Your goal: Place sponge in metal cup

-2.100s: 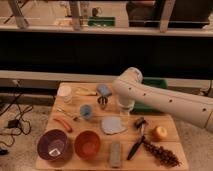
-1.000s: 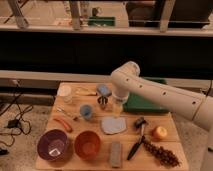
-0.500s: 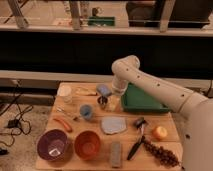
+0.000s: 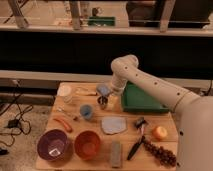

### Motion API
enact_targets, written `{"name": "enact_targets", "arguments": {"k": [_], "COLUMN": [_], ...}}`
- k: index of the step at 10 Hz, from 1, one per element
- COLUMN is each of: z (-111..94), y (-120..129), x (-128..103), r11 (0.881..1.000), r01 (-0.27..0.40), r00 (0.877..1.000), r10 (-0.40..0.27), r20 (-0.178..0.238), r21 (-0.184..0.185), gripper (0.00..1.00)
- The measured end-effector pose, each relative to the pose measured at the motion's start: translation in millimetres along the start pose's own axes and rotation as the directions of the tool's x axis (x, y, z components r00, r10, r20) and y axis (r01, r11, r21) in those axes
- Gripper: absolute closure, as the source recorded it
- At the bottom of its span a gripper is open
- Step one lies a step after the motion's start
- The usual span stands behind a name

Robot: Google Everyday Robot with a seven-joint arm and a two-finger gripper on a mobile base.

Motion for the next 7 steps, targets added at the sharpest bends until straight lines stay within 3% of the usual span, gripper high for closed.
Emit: {"name": "enact_targets", "arguments": {"k": [4,7], "z": [9,16], "y": [0,-10], "x": [-5,-23], "r11": [0.999,0.998], "r01": [-0.044,-0.056], "r00": [0.998,0.996], "r10": [0.044,0.053], "r20": [0.034,0.072], "r21": [0.005,0.041], "gripper": [0.20,0.20]}}
